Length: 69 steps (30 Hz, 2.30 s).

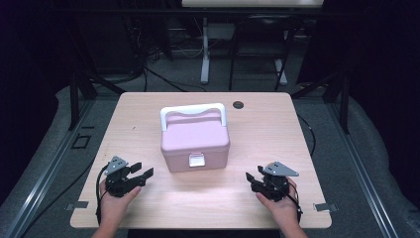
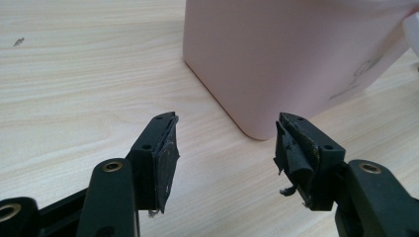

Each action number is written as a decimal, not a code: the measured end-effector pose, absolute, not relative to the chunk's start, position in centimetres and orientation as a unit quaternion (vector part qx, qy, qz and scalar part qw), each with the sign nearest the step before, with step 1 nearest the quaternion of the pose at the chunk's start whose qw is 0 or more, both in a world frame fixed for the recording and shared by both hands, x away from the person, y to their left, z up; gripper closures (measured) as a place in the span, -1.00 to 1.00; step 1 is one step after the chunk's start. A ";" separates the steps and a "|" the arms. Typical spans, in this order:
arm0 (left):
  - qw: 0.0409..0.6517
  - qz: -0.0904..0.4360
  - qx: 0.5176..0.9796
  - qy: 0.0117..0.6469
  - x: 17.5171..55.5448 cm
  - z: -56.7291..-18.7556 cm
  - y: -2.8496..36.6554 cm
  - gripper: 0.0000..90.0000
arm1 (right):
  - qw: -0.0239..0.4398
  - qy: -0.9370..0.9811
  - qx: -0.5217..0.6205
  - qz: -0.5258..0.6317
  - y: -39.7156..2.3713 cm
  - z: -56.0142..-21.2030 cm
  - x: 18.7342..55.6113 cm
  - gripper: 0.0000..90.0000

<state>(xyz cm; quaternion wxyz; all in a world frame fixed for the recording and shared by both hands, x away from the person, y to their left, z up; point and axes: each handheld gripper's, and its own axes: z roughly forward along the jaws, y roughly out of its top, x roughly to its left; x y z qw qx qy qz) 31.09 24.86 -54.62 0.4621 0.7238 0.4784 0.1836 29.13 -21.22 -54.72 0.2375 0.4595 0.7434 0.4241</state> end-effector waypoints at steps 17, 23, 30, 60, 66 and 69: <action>0.457 0.190 0.735 0.464 30.4 -54.3 24.8 -0.01 | 0.232 0.746 0.454 0.428 -21.5 -54.6 29.1 0.04; 0.457 0.186 0.731 0.471 30.6 -54.3 25.0 0.02 | 0.242 0.737 0.463 0.428 -22.5 -54.3 29.4 0.04; 0.459 0.182 0.730 0.472 30.6 -54.4 25.1 0.04 | 0.244 0.716 0.495 0.427 -24.5 -53.9 29.8 0.06; 0.465 0.179 0.728 0.471 30.5 -54.4 25.1 0.04 | 0.233 0.681 0.589 0.367 -28.7 -54.9 31.0 0.09; 0.465 0.176 0.726 0.475 30.7 -54.3 25.2 0.16 | 0.236 0.668 0.600 0.371 -29.1 -54.9 31.1 0.31; 0.462 0.174 0.727 0.477 31.0 -54.1 25.2 0.46 | 0.234 0.665 0.598 0.382 -29.0 -54.4 31.2 0.56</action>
